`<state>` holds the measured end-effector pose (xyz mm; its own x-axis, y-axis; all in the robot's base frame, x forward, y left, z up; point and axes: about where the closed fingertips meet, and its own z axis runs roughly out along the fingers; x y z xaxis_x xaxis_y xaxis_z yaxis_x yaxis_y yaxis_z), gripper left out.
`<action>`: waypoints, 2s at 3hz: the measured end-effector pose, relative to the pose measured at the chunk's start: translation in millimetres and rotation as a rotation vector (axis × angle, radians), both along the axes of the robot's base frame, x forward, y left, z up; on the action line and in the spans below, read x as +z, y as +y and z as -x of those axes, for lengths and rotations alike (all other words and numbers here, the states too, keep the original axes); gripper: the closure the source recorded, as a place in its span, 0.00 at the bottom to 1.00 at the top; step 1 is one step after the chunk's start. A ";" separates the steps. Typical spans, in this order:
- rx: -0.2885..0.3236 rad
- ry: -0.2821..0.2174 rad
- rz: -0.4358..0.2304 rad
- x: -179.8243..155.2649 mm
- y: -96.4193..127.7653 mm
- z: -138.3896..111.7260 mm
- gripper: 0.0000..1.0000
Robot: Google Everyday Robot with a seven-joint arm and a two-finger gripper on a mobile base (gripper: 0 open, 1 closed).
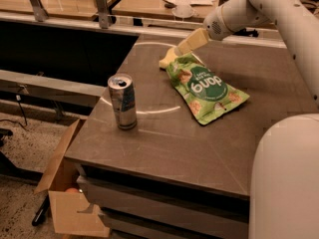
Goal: Move sponge near redbull can
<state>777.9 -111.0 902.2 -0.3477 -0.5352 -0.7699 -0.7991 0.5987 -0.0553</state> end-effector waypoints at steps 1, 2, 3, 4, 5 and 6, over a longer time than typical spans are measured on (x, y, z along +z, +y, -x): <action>0.026 -0.004 0.014 3.6 6.6 -3.3 0.00; 0.069 0.003 0.070 -15.9 16.6 -6.6 0.00; 0.091 0.017 0.158 -42.9 14.8 -4.3 0.00; 0.090 0.001 0.222 -55.4 10.1 -1.1 0.00; 0.083 -0.011 0.251 -60.7 9.8 -0.2 0.03; 0.083 -0.011 0.251 -59.8 9.9 -0.2 0.34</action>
Offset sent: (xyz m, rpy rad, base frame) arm 0.0087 0.0218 -0.0411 -0.1540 0.0079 0.1180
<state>778.1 -101.1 842.4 -0.2871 -0.7361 -0.6130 -0.8435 0.4976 -0.2025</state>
